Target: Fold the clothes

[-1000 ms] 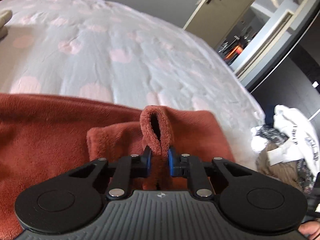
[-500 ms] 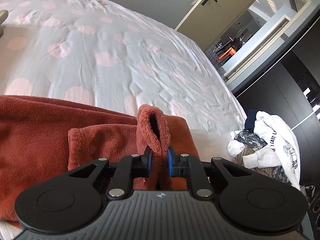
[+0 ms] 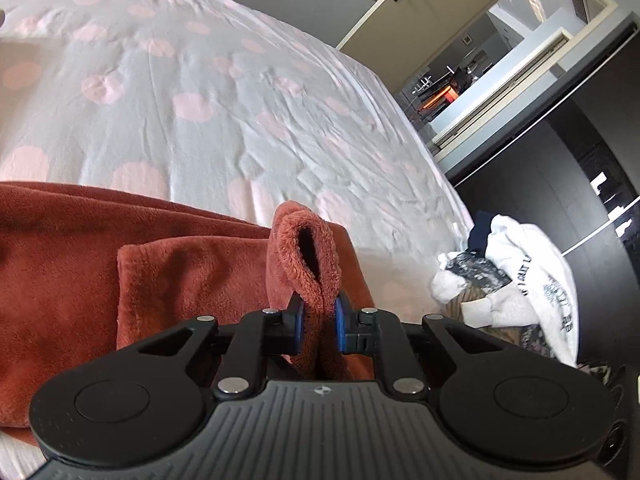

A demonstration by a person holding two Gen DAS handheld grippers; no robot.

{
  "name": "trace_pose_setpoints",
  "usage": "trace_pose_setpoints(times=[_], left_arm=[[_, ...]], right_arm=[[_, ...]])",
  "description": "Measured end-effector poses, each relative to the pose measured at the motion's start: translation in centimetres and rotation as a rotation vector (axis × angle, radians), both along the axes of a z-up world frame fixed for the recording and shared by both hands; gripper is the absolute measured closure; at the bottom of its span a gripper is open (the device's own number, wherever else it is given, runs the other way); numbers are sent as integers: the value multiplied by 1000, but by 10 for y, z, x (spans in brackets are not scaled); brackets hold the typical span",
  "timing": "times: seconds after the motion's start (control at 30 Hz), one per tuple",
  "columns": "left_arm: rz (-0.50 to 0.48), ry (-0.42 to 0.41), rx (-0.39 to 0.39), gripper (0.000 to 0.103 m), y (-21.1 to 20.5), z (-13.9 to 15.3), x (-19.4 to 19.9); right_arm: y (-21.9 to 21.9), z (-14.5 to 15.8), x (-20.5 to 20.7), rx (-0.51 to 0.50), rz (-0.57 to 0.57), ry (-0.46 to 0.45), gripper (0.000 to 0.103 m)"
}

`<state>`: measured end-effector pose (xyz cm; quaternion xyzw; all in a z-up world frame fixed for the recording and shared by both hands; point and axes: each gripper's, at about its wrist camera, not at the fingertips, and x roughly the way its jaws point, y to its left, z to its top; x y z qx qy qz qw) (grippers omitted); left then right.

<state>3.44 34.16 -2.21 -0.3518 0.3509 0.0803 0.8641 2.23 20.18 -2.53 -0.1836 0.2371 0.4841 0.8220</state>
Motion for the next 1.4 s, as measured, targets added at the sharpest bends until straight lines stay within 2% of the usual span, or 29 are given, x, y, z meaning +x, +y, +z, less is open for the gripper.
trace_pose_setpoints(times=[0.1, 0.17, 0.27, 0.33, 0.37, 0.4, 0.57, 0.67, 0.87, 1.03, 1.1, 1.13, 1.17, 1.2, 1.3, 1.4], left_arm=[[-3, 1, 13, 90, -4, 2, -1], [-8, -2, 16, 90, -5, 2, -1], [-3, -6, 28, 87, -2, 3, -5], [12, -8, 43, 72, 4, 2, -9], [19, -10, 50, 56, 7, 2, -11], [27, -11, 57, 45, 10, 2, -13], [65, -17, 92, 39, 25, 0, -24], [90, -14, 112, 39, 35, -2, -30], [150, 116, 93, 39, 63, -56, -33], [141, 134, 61, 39, 66, -81, -32], [130, 128, 65, 42, 65, -85, -30], [122, 122, 59, 55, 65, -86, -29], [116, 114, 54, 79, 65, -87, -28], [113, 104, 53, 88, 64, -86, -27], [111, 41, 68, 95, 59, -70, -30], [134, -49, 92, 96, 57, -45, -38]], right_arm=[[0, 1, 0, -7, -10, 7, 57], [-1, 1, 2, -10, -15, 21, 75], [-6, 2, 5, -3, -30, 39, 83], [-13, 6, 9, 9, -38, 55, 85], [-17, 8, 12, 11, -46, 54, 85], [-22, 12, 15, 14, -53, 52, 85], [-64, 39, 47, 63, -140, 39, 86], [-93, 58, 74, 93, -208, 40, 86], [-134, 75, 134, 100, -345, 44, 86], [-145, 61, 166, 60, -445, 68, 86], [-149, 48, 176, 46, -494, 88, 86], [-152, 42, 182, 43, -512, 103, 86], [-154, 36, 187, 40, -530, 118, 86], [-157, 30, 191, 37, -544, 128, 86], [-165, 12, 201, 11, -592, 139, 86], [-172, -3, 215, -12, -649, 151, 86]])
